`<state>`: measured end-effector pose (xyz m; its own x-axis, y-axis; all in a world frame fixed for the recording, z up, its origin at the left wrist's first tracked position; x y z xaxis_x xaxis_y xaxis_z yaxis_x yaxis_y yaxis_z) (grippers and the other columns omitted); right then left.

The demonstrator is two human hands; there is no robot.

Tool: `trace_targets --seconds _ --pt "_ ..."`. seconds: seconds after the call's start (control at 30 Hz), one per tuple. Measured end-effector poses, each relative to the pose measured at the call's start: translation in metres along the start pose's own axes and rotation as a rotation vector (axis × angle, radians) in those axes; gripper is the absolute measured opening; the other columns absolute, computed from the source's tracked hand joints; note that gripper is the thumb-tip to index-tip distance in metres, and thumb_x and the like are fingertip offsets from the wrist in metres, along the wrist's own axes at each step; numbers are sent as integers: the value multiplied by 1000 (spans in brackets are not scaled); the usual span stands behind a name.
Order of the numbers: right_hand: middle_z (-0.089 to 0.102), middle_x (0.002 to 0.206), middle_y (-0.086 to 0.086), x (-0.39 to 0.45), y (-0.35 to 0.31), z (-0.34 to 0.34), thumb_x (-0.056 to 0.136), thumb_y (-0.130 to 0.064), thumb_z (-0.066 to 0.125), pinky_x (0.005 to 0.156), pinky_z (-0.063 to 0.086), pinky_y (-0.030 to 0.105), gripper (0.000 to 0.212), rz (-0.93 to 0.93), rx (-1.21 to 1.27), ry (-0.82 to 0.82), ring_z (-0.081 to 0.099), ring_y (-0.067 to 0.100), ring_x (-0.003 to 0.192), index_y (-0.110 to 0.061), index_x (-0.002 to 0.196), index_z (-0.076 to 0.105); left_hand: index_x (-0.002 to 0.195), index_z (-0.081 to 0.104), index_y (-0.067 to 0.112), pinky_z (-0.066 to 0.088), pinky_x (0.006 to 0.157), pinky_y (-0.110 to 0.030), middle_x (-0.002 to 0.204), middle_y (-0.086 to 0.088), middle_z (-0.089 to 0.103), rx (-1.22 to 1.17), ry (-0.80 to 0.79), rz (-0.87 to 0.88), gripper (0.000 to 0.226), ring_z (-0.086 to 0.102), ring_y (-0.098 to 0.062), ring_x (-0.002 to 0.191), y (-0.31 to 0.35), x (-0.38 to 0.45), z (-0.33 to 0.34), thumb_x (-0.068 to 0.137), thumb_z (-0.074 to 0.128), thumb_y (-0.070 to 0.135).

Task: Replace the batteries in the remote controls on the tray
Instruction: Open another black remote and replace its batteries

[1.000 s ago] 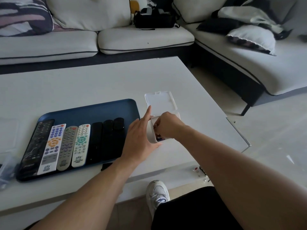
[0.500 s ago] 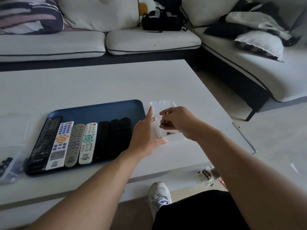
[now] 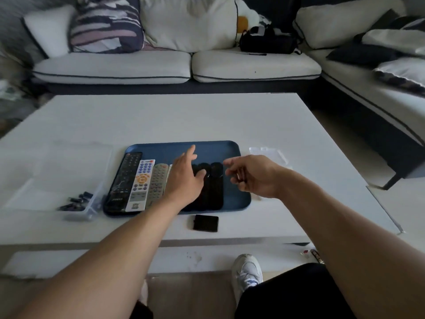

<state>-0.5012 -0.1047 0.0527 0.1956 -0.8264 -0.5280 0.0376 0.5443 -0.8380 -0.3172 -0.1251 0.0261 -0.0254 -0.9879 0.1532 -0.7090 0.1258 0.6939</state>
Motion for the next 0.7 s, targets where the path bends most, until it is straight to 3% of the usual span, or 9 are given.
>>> trace_targets --seconds 0.07,0.17,0.23,0.3,0.43,0.57,0.7 --pt "57 68 4 4 4 21 96 -4 50 41 34 20 23 20 -152 -41 48 12 50 -7 109 70 155 31 18 32 110 -28 143 2 53 -20 72 -80 62 45 -21 134 -20 -2 -24 99 58 13" --pt "41 54 -4 10 11 49 97 -20 63 42 23 21 10 -23 -545 -69 32 8 42 -14 96 71 150 41 18 38 106 -32 139 1 58 -28 149 -171 54 53 -23 125 -46 -7 -53 99 57 13" --pt "57 57 -12 17 14 65 92 -26 72 49 40 18 10 -170 -895 -86 51 3 48 -17 95 75 144 48 16 38 105 -33 136 -2 62 -4 195 -181 49 54 -25 125 -57 -11 -67 97 58 13" --pt "72 85 -14 23 20 81 87 -31 77 75 53 21 16 -257 -1106 -116 67 5 81 -21 99 78 139 54 16 41 105 -36 133 -3 64 5 225 -184 45 56 -27 123 -65 -15 -77 95 59 10" --pt "70 93 -13 31 28 99 83 -39 79 84 55 28 26 -275 -1271 -121 65 8 86 -26 105 76 130 62 15 43 102 -31 130 -3 66 31 224 -190 36 59 -23 121 -74 -20 -88 94 62 11" --pt "71 100 -8 36 34 108 89 -45 69 81 59 35 21 -311 -1535 -62 66 15 88 -33 105 73 125 66 18 40 86 -23 128 -2 66 60 201 -203 30 60 -20 115 -76 -22 -91 95 63 14" --pt "70 95 -4 37 33 115 94 -39 59 77 59 37 17 -331 -1633 -22 65 20 85 -31 101 72 121 68 19 40 86 -21 133 1 64 55 191 -196 26 59 -18 117 -72 -24 -97 96 63 14"
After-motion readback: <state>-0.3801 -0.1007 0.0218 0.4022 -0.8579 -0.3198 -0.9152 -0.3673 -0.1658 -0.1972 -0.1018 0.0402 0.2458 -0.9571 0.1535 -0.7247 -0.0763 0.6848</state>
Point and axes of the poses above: each hand's wrist, its own x-axis towards the middle knuckle, its own z-axis out of the palm, y = z × x, the point moved 5 cm from there along x, towards the middle knuckle
